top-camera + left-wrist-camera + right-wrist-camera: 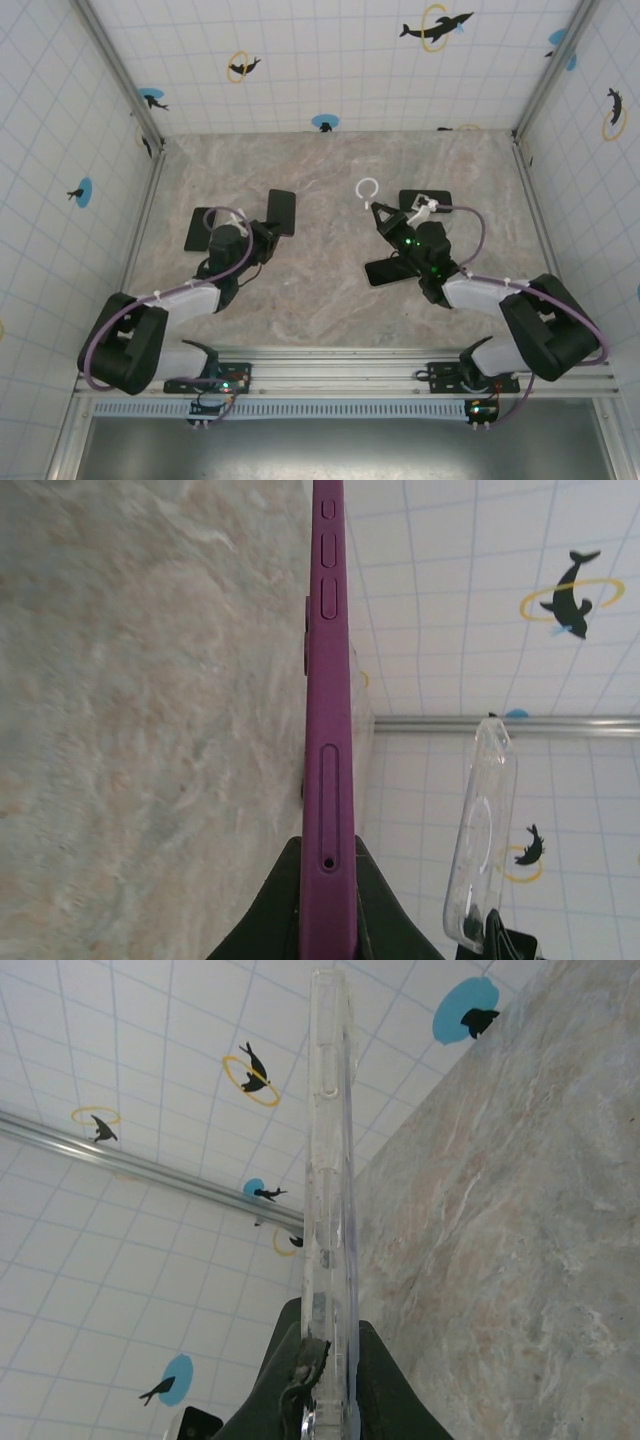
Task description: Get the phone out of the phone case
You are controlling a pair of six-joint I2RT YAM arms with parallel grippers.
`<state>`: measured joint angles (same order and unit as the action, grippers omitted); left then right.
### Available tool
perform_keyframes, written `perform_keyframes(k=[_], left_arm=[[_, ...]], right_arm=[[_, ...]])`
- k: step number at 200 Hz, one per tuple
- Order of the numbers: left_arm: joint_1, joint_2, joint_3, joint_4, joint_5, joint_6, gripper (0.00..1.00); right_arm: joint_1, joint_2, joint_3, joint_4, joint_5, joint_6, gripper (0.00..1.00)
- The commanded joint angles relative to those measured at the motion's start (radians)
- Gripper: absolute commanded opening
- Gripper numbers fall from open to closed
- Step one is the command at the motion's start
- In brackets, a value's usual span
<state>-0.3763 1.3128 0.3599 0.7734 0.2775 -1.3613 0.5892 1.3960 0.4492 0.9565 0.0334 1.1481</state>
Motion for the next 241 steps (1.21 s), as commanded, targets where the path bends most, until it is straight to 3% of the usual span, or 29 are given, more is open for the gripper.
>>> perform_keyframes(k=[1, 71, 206, 241], left_arm=[[0.049, 0.042, -0.032, 0.232, 0.106, 0.007, 0.01], [0.132, 0.298, -0.118, 0.627, 0.187, -0.161, 0.06], [0.195, 0.411, -0.142, 0.491, 0.175, -0.170, 0.14], [0.197, 0.393, -0.095, 0.344, 0.195, -0.126, 0.16]], right_arm=[[0.026, 0.032, 0.059, 0.041, -0.009, 0.000, 0.00], [0.088, 0.142, 0.117, 0.082, -0.035, 0.018, 0.00], [0.104, 0.208, 0.132, 0.087, -0.066, 0.047, 0.00], [0.110, 0.225, 0.142, 0.087, -0.074, 0.053, 0.00]])
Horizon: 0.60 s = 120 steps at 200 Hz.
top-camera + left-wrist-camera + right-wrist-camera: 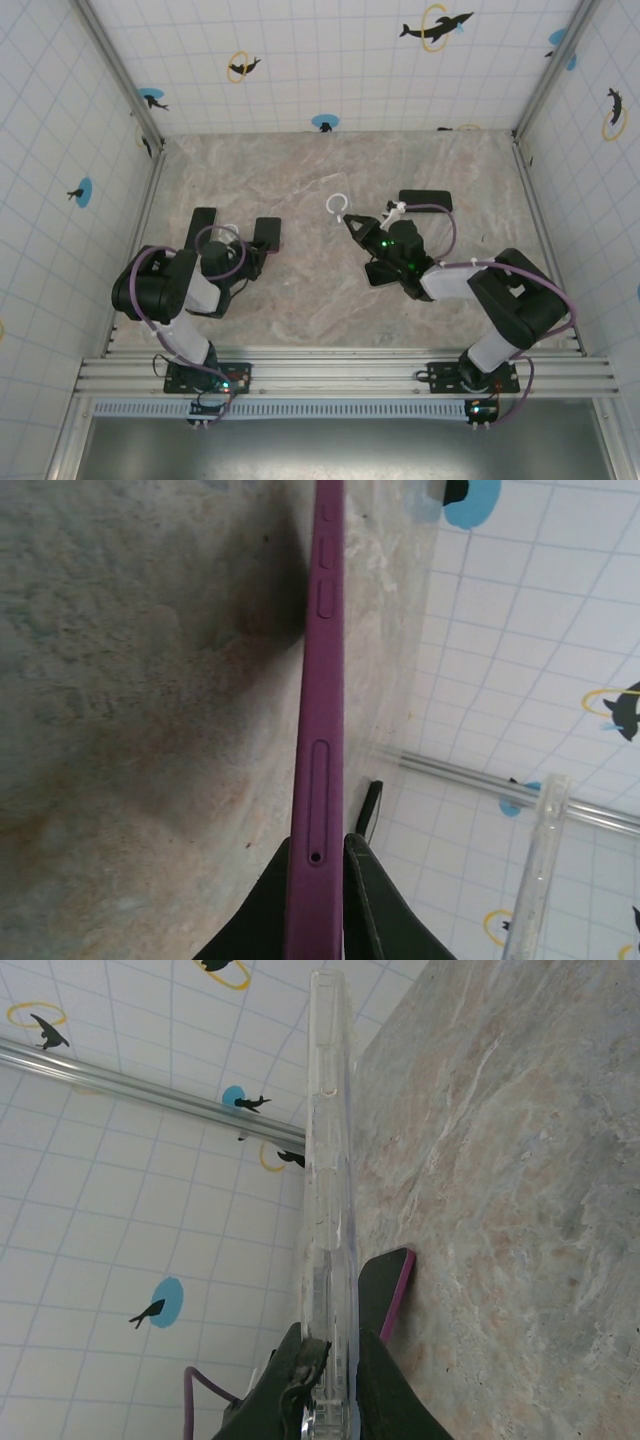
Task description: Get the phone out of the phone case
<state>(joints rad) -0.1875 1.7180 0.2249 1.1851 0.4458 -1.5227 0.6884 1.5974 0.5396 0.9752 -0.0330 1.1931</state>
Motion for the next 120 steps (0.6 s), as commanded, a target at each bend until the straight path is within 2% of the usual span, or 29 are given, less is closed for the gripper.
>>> perform_keyframes(k=[1, 52, 75, 95, 109, 120], left_arm=[[0.008, -0.013, 0.041, -0.072, 0.027, 0.036, 0.16], [0.011, -0.036, 0.069, -0.184, 0.037, 0.054, 0.29], [0.011, -0.072, 0.091, -0.313, 0.020, 0.100, 0.44], [0.012, -0.104, 0.098, -0.388, 0.006, 0.131, 0.48], [0.015, -0.125, 0.107, -0.450, -0.002, 0.154, 0.56], [0.015, -0.141, 0.110, -0.490, -0.006, 0.170, 0.57]], right_arm=[[0.011, 0.024, 0.051, 0.069, -0.008, 0.008, 0.00], [0.036, 0.072, 0.082, 0.030, 0.004, 0.013, 0.00], [0.056, 0.090, 0.116, -0.042, 0.022, 0.010, 0.00], [0.074, 0.114, 0.153, -0.110, 0.029, 0.008, 0.00], [0.088, 0.132, 0.171, -0.129, 0.034, 0.012, 0.00], [0.099, 0.144, 0.184, -0.148, 0.037, 0.016, 0.00]])
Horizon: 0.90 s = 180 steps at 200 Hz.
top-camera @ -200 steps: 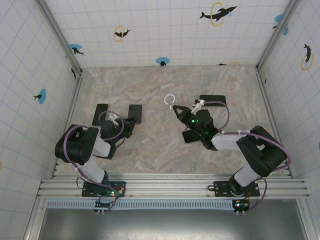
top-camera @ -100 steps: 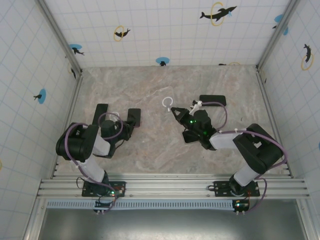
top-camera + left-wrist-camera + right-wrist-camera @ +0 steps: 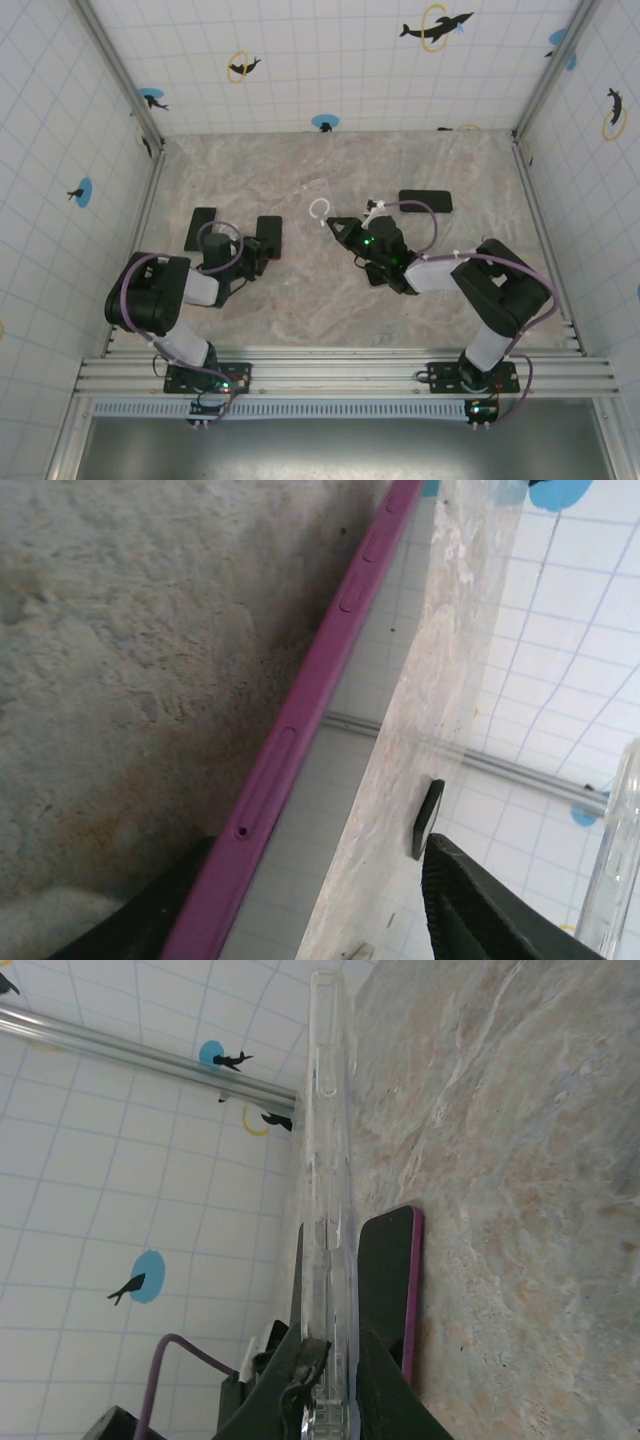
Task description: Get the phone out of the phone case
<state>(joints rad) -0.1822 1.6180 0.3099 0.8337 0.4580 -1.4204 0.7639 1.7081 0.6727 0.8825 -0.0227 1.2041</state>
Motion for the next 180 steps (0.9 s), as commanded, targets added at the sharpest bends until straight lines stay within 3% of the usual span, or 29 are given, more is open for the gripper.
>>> perform_keyframes(k=[1, 58, 100, 180], left_arm=[[0.010, -0.043, 0.026, -0.143, -0.019, 0.068, 0.57], [0.040, -0.074, -0.004, -0.189, -0.018, 0.073, 0.59], [0.053, -0.019, 0.010, -0.104, 0.017, 0.028, 0.59], [0.064, -0.042, 0.042, -0.222, 0.033, 0.100, 0.64]], right_arm=[[0.025, 0.035, 0.053, -0.058, 0.027, 0.006, 0.00], [0.080, 0.087, 0.096, -0.135, 0.076, 0.024, 0.00], [0.113, 0.120, 0.126, -0.183, 0.096, 0.023, 0.00], [0.150, 0.172, 0.144, -0.219, 0.206, 0.071, 0.02]])
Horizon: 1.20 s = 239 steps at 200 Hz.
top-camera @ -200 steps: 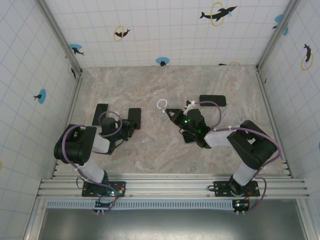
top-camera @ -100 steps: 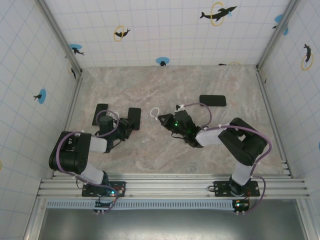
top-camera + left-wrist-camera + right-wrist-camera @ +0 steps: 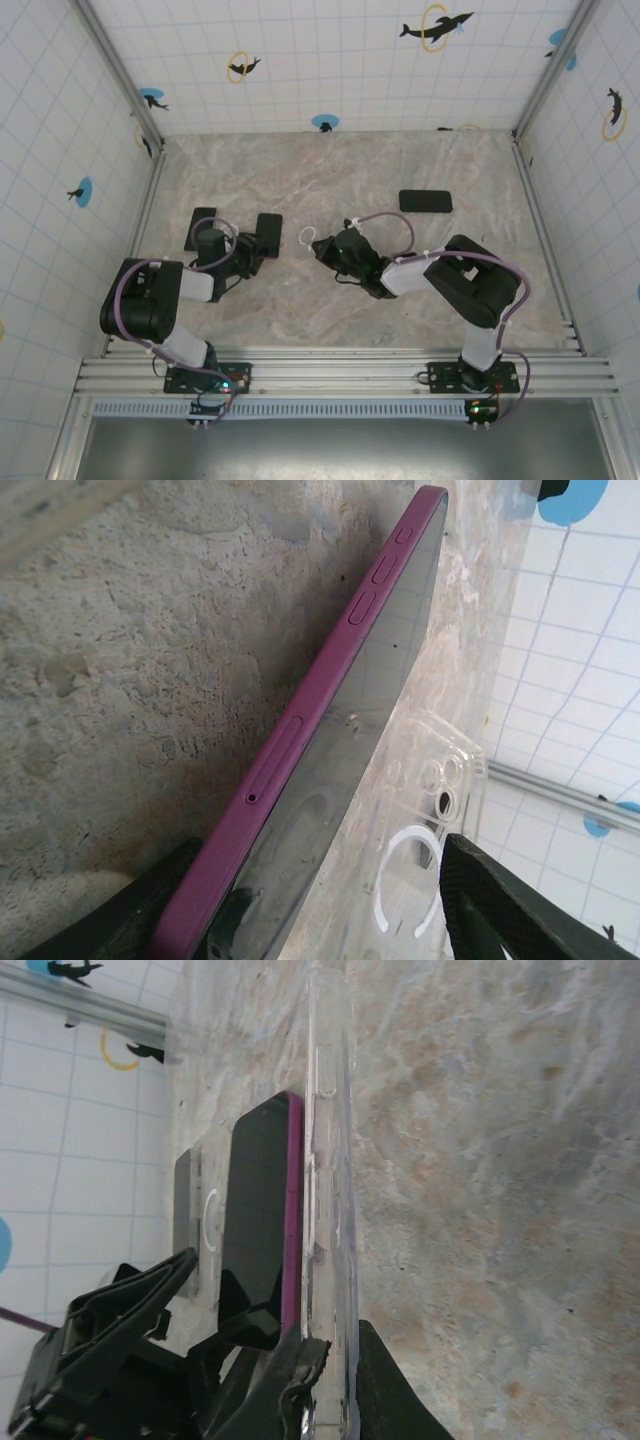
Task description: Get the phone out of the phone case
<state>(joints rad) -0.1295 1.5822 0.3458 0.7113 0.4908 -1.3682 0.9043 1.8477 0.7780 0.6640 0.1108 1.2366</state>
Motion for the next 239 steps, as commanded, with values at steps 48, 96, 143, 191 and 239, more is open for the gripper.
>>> perform_keyframes(k=[48, 96, 143, 191, 239], left_arm=[[0.021, -0.056, 0.005, -0.196, 0.012, 0.090, 0.70], [0.029, -0.099, -0.002, -0.271, 0.008, 0.119, 0.71], [0.043, -0.125, -0.019, -0.296, 0.012, 0.134, 0.71], [0.072, -0.131, -0.009, -0.308, 0.028, 0.157, 0.71], [0.089, -0.152, 0.011, -0.355, 0.035, 0.195, 0.71]], right_arm=[[0.024, 0.071, 0.090, -0.018, 0.108, 0.054, 0.02], [0.047, 0.095, 0.116, -0.029, 0.117, 0.077, 0.05], [0.062, 0.129, 0.139, -0.017, 0.096, 0.083, 0.12], [0.065, 0.163, 0.161, -0.014, 0.053, 0.075, 0.24], [0.067, 0.147, 0.188, -0.086, 0.041, -0.007, 0.40]])
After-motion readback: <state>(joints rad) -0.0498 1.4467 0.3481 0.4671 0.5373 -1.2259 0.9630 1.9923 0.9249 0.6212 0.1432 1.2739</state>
